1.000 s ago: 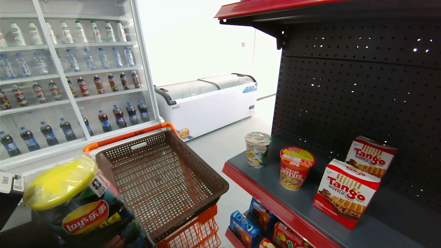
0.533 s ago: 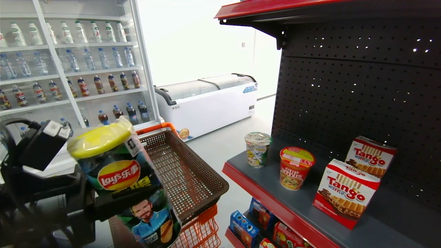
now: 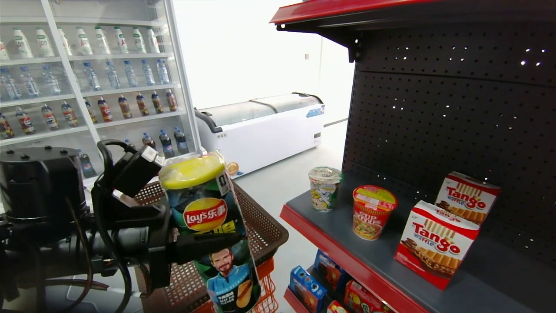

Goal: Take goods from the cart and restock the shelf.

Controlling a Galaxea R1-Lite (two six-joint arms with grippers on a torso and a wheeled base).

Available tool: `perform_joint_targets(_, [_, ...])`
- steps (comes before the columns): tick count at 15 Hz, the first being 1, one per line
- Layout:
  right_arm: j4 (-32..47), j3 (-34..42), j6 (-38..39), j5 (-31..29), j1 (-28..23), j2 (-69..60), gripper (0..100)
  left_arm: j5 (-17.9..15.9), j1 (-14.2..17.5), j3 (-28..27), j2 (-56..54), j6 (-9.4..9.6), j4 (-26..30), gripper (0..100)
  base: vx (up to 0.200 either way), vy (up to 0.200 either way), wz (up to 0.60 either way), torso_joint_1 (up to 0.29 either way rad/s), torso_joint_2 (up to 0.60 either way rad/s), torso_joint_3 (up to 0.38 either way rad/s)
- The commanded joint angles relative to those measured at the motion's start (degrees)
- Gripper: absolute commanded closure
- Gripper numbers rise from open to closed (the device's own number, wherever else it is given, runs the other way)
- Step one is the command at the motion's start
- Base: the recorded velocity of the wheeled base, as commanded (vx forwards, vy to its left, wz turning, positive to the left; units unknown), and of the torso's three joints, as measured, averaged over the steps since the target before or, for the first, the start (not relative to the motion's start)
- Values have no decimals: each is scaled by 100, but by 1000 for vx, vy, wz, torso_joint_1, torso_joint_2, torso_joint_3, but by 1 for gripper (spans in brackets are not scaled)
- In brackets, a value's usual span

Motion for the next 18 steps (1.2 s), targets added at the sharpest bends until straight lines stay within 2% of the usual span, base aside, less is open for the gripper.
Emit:
perform_joint_targets(1, [-1,0,-4,1,0,9,0,-3,-95,-107,322,8,-10,100,0,0,0,0,0,0])
perform_joint_targets(3, [-1,0,-4,1,0,9,0,-3,-174,-124,401,26,-27,100,0,0,0,0,0,0])
perform_joint_targets(4, [-1,0,-4,1,0,9,0,-3,-235,-124,471,131,-89,100,0,0,0,0,0,0])
perform_joint_targets(10, [-1,0,-4,1,0,9,0,-29,-315,-133,700,166,-264,100,0,0,0,0,0,0])
perform_joint_targets(16, [-1,0,-4,1,0,9,0,-170,-675,-124,682,166,-264,100,0,0,-600,4,5,-2])
perform_joint_targets(18, [-1,0,-4,1,0,9,0,-196,-921,-124,656,166,-264,100,0,0,-300,-1,1,4])
